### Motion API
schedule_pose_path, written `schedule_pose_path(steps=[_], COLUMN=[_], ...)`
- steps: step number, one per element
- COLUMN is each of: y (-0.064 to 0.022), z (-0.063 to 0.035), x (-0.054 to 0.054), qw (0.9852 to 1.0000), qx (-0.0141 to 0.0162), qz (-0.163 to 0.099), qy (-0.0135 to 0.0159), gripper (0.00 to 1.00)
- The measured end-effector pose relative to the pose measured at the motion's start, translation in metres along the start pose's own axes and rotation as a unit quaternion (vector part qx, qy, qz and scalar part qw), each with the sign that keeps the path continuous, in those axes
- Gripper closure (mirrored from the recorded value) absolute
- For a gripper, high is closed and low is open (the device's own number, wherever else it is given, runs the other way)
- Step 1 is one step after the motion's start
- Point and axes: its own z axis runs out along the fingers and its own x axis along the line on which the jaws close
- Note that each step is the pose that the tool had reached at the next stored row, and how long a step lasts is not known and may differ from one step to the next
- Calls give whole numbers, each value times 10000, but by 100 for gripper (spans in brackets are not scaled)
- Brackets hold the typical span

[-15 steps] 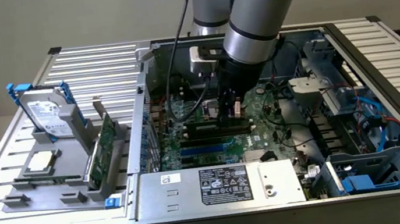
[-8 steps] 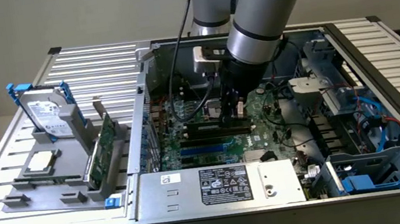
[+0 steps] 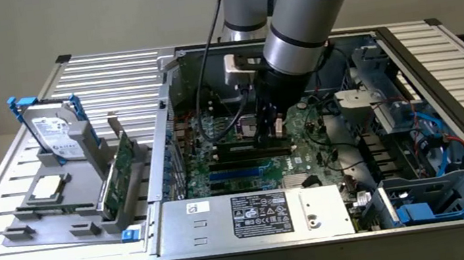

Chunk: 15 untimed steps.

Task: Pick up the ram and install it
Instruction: 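Insert the ram into the slot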

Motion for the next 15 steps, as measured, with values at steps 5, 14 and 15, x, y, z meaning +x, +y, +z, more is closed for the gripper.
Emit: schedule_pose_path(steps=[5, 14, 15], y=[-4, -9, -10], z=[19, 43, 45], x=[1, 1, 1], qw=[10000, 10000, 10000], qx=[-3, -9, -9], qz=[-4, -26, -26], qy=[3, 7, 7], gripper=[87, 87, 87])
